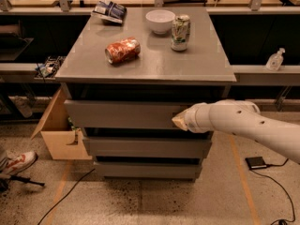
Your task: Close top drawer
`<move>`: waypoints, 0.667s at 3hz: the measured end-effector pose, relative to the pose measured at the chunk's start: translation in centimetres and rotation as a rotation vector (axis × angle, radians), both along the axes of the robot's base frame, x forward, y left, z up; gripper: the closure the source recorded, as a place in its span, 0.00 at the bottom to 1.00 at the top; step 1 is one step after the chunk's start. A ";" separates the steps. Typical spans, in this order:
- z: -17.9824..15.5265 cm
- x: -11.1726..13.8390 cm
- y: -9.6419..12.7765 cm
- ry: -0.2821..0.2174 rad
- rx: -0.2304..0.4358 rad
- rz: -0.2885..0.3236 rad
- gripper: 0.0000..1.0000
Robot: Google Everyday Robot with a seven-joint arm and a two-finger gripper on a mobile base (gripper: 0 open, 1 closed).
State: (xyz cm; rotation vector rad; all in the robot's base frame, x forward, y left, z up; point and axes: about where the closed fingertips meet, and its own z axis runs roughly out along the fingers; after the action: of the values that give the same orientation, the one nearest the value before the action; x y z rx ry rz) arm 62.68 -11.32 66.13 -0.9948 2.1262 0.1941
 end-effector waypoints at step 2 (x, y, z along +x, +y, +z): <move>0.0 -4.5 -5.6 0.063 -0.049 -0.137 1.00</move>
Offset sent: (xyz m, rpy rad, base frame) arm -0.0707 -0.0868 -0.0012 -0.0748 0.0939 -0.2196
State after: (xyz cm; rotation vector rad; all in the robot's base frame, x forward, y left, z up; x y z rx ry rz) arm 58.19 -16.91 66.10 -0.8773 2.2565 0.1078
